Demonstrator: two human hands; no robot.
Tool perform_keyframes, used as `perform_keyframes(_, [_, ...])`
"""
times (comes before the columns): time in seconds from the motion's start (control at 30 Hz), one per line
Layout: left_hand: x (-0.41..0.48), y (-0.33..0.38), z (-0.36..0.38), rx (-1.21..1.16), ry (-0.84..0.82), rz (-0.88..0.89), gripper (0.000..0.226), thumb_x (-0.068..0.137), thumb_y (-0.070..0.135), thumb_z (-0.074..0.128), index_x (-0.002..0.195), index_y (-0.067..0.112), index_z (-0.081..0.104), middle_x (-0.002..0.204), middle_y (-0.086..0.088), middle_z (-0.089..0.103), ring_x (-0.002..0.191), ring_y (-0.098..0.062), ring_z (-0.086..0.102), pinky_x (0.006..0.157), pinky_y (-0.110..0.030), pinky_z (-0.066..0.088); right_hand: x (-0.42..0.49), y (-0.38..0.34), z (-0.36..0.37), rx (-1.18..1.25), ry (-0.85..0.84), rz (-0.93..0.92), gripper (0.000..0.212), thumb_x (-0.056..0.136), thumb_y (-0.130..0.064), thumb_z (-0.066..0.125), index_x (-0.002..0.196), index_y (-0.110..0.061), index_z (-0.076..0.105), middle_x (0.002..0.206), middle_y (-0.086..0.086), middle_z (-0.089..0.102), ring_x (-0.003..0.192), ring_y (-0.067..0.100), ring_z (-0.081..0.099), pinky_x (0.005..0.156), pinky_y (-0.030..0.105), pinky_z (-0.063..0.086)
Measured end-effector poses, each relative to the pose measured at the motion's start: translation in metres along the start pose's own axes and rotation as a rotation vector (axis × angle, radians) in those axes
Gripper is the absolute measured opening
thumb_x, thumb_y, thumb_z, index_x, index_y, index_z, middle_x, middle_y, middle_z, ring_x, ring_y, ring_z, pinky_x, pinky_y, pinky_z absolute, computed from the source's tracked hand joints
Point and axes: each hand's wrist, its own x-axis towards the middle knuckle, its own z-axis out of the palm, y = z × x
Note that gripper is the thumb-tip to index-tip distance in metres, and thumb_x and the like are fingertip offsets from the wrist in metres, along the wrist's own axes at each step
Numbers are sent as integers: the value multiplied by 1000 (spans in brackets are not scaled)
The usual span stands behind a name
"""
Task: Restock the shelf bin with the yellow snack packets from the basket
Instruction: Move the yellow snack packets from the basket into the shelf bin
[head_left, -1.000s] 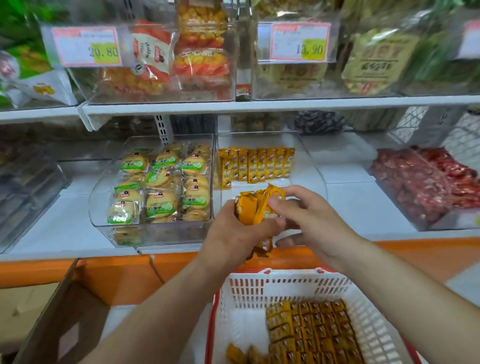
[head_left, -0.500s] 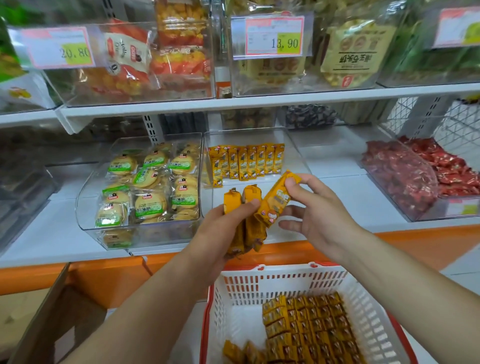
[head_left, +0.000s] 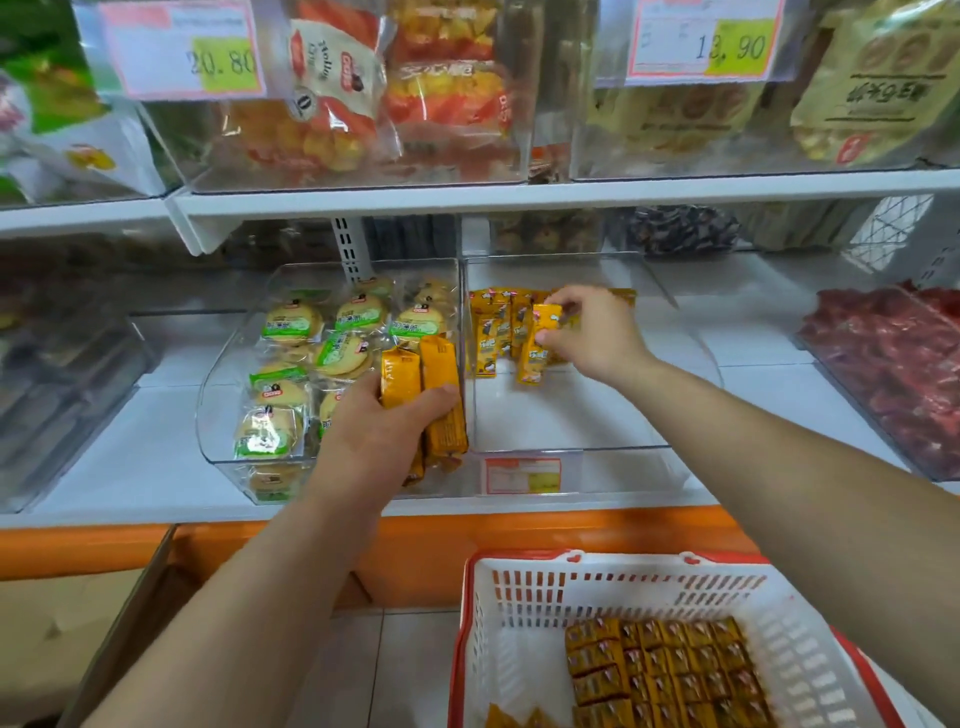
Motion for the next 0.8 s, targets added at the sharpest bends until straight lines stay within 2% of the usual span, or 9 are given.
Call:
perform_keyframes(0.1, [5, -3, -10, 24, 25, 7, 11, 89, 36, 74, 90, 28, 67, 77, 5, 77, 64, -13, 74, 46, -21, 52, 36, 5, 31, -90, -44, 40, 47, 79, -24, 82, 123, -16, 66, 105, 5, 71, 96, 24, 67, 81, 29, 51])
perform_keyframes(0.17, [8, -6, -14, -2, 48, 14, 9, 88, 35, 75, 87, 28, 69, 77, 2, 77, 67, -19, 75, 47, -26, 56, 52, 7, 48, -174, -50, 37, 47, 78, -26, 81, 122, -16, 66, 111, 8, 70, 101, 26, 65, 79, 24, 42])
perform_keyframes(0.33, [16, -8, -18, -29, 56, 22, 8, 87, 36, 76, 80, 38, 72, 80, -1, 77, 73, -27, 75, 59, -36, 62, 66, 11, 74, -263, -38, 61, 42, 81, -26, 78, 119, -14, 64, 111, 11, 68, 104, 31, 63, 79, 29, 44])
perform_keyframes(0.37, [17, -8, -18, -26, 55, 15, 10, 87, 36, 76, 79, 42, 72, 80, 0, 77, 73, -26, 75, 59, -36, 61, 66, 11, 76, -255, -25, 67, 43, 82, -26, 77, 120, -14, 62, 109, 11, 68, 102, 31, 63, 79, 31, 45])
perform_keyframes(0.47, [16, -7, -16, -39, 53, 0, 8, 87, 35, 76, 84, 30, 71, 79, 1, 78, 72, -22, 76, 51, -27, 57, 63, 10, 75, -207, 6, 65, 48, 81, -22, 77, 124, -14, 56, 106, 10, 68, 99, 30, 63, 80, 32, 48])
perform_keyframes(0.57, [12, -5, -14, -67, 37, 4, 9, 88, 31, 76, 87, 27, 69, 78, -2, 77, 64, -18, 74, 43, -19, 50, 53, 7, 66, -158, -18, 66, 46, 81, -20, 76, 122, -11, 56, 104, 8, 69, 100, 28, 64, 79, 30, 48])
perform_keyframes(0.63, [11, -5, -13, -31, 19, -3, 10, 88, 33, 76, 90, 27, 68, 81, -2, 77, 68, -18, 75, 44, -17, 50, 40, 0, 53, -127, -20, 70, 45, 81, -21, 76, 120, -11, 57, 100, 3, 67, 98, 24, 64, 76, 28, 46])
perform_keyframes(0.73, [11, -5, -8, -28, -49, -41, 14, 90, 31, 75, 100, 26, 68, 89, -5, 77, 68, -21, 75, 51, -26, 58, 4, -17, 26, 18, -8, 60, 38, 82, -20, 77, 115, -10, 60, 89, -1, 61, 88, 18, 61, 77, 30, 48])
perform_keyframes(0.8, [12, -6, -1, -5, -102, -72, 21, 89, 29, 76, 108, 25, 67, 95, -6, 77, 79, -26, 76, 69, -39, 63, -32, -31, 4, 159, -67, 70, 29, 84, -18, 76, 108, -14, 62, 90, -1, 63, 83, 16, 61, 75, 22, 49])
